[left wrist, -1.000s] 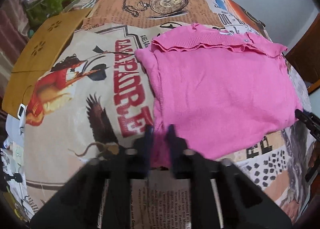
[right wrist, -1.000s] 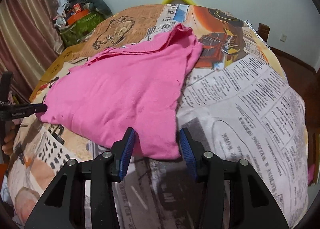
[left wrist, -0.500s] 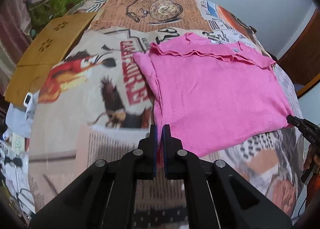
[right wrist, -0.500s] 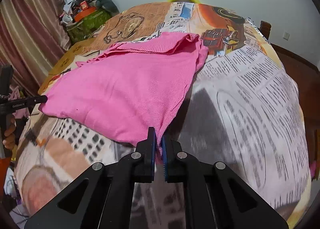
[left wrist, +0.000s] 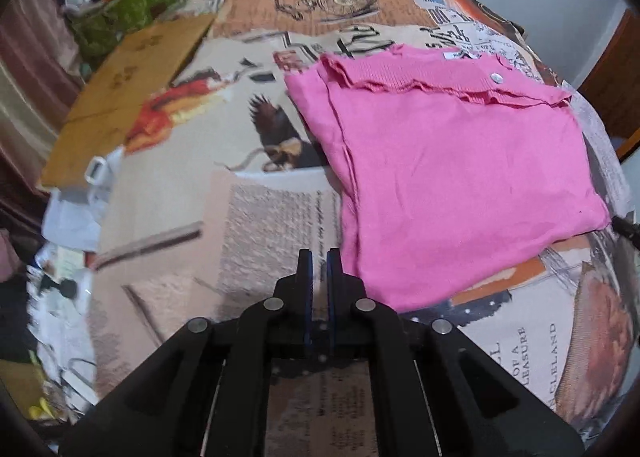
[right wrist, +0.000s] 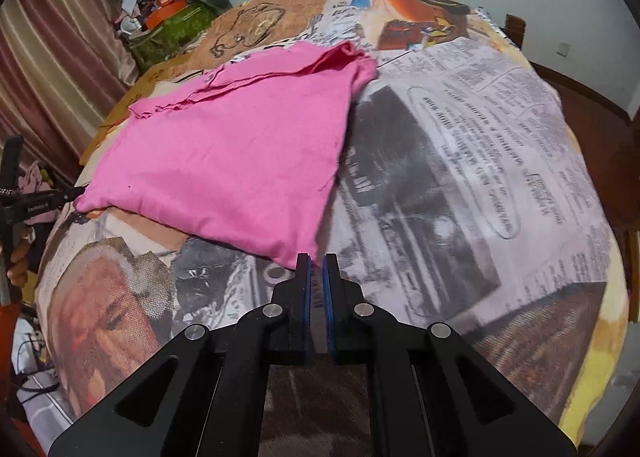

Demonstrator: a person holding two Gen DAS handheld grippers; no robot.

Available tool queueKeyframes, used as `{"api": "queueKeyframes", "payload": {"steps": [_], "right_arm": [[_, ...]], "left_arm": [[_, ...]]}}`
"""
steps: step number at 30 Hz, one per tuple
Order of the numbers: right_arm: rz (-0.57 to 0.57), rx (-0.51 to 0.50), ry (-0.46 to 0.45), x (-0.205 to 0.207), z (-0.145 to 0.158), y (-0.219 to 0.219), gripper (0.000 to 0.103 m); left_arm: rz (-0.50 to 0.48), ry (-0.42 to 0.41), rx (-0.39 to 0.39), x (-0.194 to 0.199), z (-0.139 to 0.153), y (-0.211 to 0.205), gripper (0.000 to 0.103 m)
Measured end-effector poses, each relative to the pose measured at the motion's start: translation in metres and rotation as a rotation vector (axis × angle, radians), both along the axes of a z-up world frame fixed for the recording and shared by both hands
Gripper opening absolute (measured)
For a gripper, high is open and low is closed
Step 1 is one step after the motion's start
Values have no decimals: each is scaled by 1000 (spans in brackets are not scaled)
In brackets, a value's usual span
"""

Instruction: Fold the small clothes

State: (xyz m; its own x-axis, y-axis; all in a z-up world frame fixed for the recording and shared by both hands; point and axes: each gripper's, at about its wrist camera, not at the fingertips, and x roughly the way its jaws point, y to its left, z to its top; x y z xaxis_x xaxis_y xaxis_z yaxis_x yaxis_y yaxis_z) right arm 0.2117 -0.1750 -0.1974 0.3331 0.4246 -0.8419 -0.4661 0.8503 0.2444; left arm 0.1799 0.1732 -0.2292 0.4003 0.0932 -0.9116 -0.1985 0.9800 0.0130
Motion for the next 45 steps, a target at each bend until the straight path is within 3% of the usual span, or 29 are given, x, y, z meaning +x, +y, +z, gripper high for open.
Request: {"api": "queueKeyframes", "payload": {"steps": [2,7,15,26,28,30,34,39,45], "right_arm": [[2,-7,-33,1,9,0,5],[35,7,-97,15,27,14,11],[139,30,-100,49,24,72,15],[258,-27,-51,89,-10,146,19],[274,-27,-68,93,-10,153,20],[295,-23,-79,97,-7,157,29],[328,-38,-124,112,2,171,29],[246,-11,-214,137,23,173,29],[137,33,-261,147,41,145,30]], "left_arm": [[-1,-15,14,3,8,2,9],[-23,-64,2,26,23,1,28],[-114,-41,-13,85,13,-25,30],[-185,33,-48,150,-20,-40,47],[-188,27,-46,159,-20,-37,48],[-198,27,-28,170,-20,-34,48],[-205,15,6,193,-18,-27,48],[-109,-58,63,214,0,-7,48],[-36,-114,30,207,22,18,51]]}}
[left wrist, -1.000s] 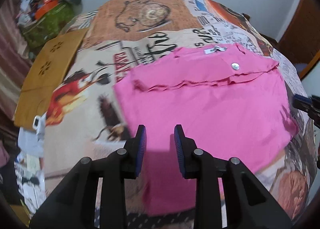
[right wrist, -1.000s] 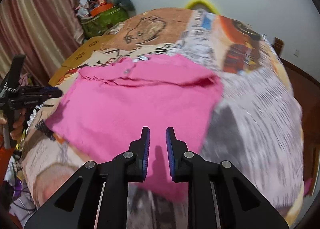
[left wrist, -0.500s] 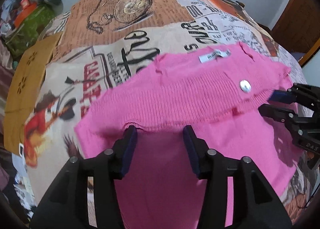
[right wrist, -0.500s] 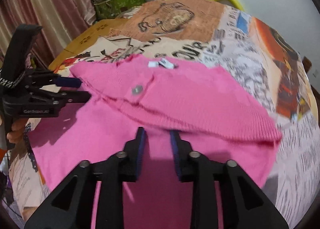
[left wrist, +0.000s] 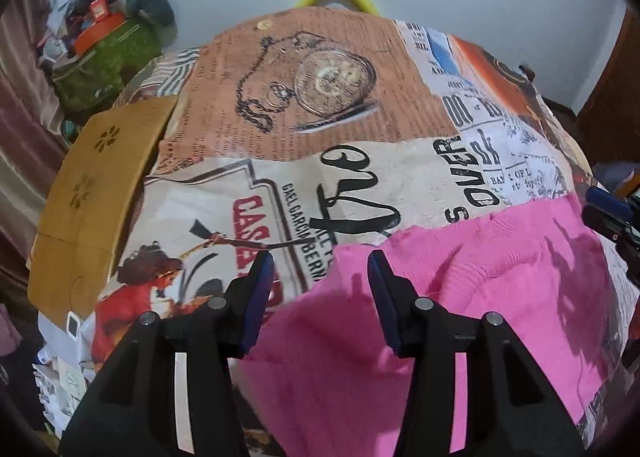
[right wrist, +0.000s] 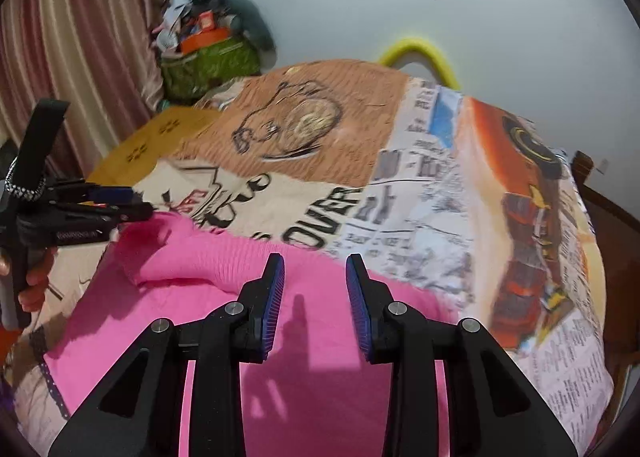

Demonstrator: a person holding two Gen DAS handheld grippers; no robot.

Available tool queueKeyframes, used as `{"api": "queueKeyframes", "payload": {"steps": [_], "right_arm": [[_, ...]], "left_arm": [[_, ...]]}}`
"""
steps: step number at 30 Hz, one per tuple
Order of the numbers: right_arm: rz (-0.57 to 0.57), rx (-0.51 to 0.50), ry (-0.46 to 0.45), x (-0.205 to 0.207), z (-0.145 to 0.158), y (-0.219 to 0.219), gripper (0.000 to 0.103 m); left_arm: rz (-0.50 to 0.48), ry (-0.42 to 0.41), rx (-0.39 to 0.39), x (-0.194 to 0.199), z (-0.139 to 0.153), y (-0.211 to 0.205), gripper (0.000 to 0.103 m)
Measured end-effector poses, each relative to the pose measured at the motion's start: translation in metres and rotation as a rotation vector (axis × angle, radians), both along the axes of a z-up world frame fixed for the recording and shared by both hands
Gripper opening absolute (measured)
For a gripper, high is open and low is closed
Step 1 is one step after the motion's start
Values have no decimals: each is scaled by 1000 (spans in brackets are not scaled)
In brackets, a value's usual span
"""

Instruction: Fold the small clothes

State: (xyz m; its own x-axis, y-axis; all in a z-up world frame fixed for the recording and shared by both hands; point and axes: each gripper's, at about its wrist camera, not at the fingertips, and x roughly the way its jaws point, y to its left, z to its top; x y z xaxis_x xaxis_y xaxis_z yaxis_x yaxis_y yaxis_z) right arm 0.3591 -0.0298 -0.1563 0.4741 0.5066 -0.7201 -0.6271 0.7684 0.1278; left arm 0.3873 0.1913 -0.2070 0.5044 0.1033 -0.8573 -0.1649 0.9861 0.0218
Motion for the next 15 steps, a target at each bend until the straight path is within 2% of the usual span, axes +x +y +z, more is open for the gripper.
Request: {"api": "queueKeyframes", "payload": {"steps": [4,9,15], "right_arm": [[-38,-2,-1,-5,1,-29,43],[-62,-59,29,-14,-13,-61,43],[-93,-141,74,-10,-42,-80,44]], "left_arm": [[-15,16,19,-20,-3,4,58],[-47,63,11,-39,-20,2,60],[-81,130,32,-27,-44,-7,66]]}}
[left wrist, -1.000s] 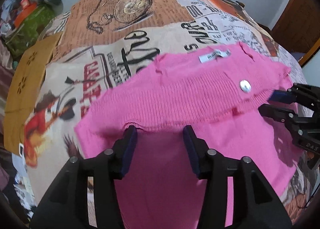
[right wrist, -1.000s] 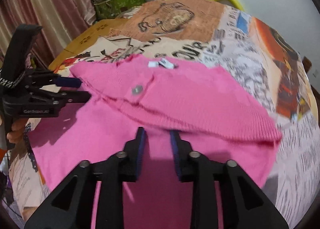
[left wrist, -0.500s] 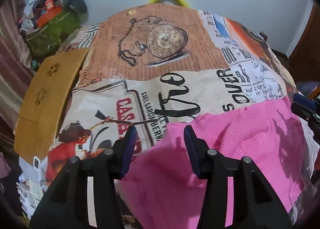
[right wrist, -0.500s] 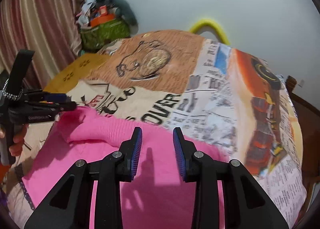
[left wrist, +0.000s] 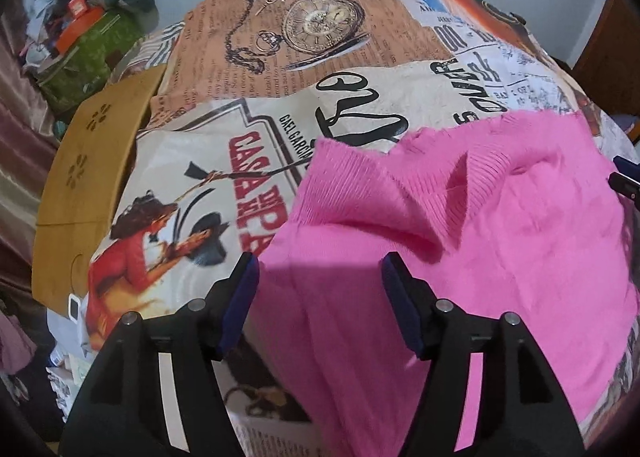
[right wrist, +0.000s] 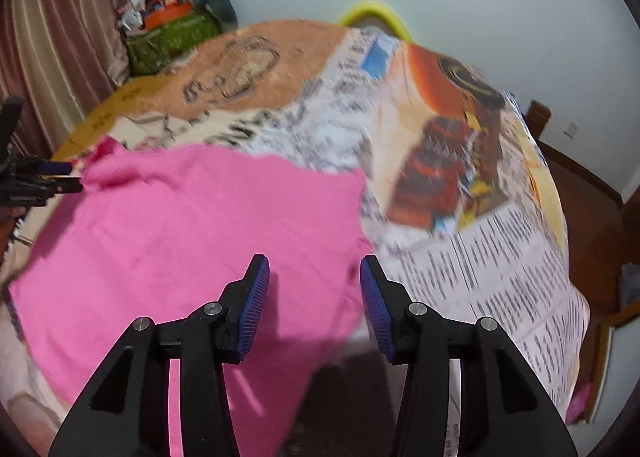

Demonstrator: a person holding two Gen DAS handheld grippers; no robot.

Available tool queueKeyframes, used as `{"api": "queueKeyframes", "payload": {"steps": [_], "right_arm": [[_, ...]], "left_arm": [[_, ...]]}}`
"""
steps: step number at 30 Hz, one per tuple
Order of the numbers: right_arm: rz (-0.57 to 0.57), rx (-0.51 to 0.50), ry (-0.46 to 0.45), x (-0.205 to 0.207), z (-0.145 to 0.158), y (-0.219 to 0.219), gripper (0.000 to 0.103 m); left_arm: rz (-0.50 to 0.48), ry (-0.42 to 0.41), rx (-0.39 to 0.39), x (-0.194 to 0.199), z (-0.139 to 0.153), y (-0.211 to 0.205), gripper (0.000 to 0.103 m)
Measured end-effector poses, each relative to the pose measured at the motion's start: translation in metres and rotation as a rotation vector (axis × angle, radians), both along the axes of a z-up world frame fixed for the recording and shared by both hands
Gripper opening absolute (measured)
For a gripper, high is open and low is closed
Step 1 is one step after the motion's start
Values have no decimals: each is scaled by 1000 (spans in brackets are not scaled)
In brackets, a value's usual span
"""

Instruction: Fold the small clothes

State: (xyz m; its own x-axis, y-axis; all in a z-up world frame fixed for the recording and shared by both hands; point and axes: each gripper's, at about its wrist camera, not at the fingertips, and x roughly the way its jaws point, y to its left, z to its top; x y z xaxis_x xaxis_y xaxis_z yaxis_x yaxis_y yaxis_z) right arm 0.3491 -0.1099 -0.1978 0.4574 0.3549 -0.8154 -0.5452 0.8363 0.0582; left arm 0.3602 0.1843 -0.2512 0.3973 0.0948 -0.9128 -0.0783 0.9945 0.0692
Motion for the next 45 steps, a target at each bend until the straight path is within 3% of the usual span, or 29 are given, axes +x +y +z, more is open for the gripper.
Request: {"api": "queueKeyframes", "payload": {"steps": [3,6,13,23,32,40,41,45], "right_arm": [[-28,16,7,12,-4,-3,44],[-41,41,24,22,-7,0,44],[-26,32,-4,10,-12,5,44],[-44,46,-2,-25,11,-21,44],[-52,72,56,-83,19,-35,44],[-50,102,115,-124,13,-43,44],[-51,105,130,-128,11,-43,44],[-51,100,177,-131,-1,-42,44]], "left_arm": [[3,14,-41,16,-7,-2,68],[28,-16,10,30,-6,-4,68],[221,-50,-6,37,4,37,68],[168,-26,4,-35,19,40,68],[134,17,-87,-106,22,19,68],[115,55,-153,-147,4,-8,68],[121,39,-161,-152,3,-9,65],[114,24,-249,-159,4,-12,15]]}}
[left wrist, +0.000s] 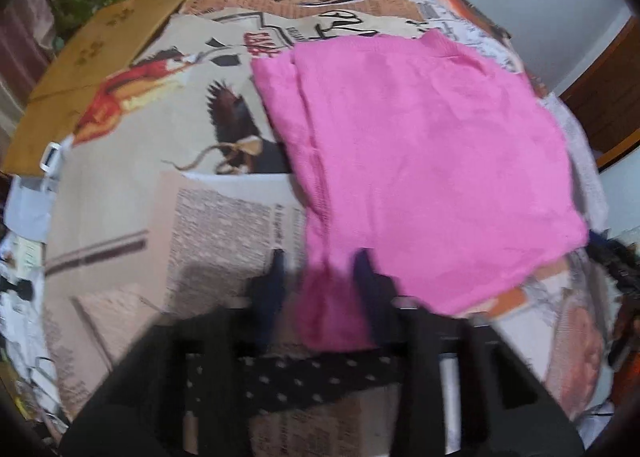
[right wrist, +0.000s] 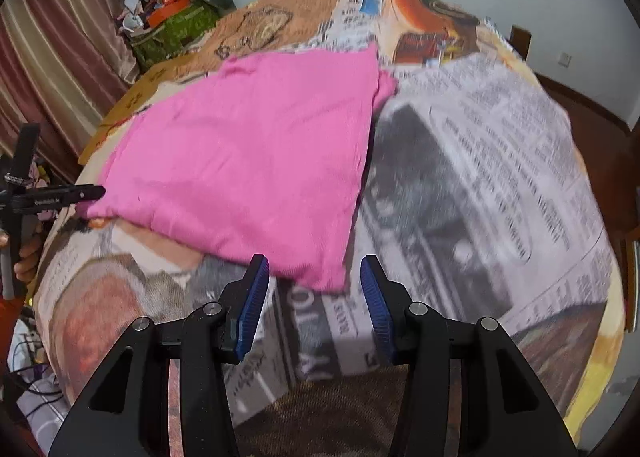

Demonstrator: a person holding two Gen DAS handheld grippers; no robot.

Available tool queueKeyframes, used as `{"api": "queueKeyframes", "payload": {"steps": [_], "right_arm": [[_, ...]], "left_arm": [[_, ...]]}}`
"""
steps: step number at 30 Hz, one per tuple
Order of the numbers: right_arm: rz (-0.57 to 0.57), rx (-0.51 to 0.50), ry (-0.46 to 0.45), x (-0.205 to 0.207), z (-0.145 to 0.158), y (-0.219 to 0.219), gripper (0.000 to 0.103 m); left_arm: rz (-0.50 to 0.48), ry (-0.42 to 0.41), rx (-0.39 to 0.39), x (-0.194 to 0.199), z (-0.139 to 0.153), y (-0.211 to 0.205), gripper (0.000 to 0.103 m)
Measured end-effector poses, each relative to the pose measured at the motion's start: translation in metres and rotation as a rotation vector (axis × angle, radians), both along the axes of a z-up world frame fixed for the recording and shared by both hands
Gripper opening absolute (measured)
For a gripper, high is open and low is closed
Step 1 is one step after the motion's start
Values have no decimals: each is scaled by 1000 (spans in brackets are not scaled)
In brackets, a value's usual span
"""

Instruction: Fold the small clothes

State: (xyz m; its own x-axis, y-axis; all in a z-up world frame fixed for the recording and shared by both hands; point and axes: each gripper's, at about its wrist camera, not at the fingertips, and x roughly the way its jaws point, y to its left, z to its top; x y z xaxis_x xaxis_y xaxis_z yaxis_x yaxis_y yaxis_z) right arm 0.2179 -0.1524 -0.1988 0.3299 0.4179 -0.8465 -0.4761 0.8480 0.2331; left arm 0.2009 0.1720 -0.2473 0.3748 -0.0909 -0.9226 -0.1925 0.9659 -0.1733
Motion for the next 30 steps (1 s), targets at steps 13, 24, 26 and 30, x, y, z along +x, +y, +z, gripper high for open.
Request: {"api": "queueKeyframes", "payload": {"steps": [13,24,26,30], "right_arm": [[-22,82,79,11,-20,1,32],[-16,94,79,9,-21,-2,12],[-21,101,83,11,-21,-4,11],[-15,98,84,13,-20,-3,10]], "left_arm": [[27,-19,93,26,25,23,47],[117,19,34,123,2,65,48],[132,33,0,134,-9,70,49],[106,5,3,141,-13,64,30]]}}
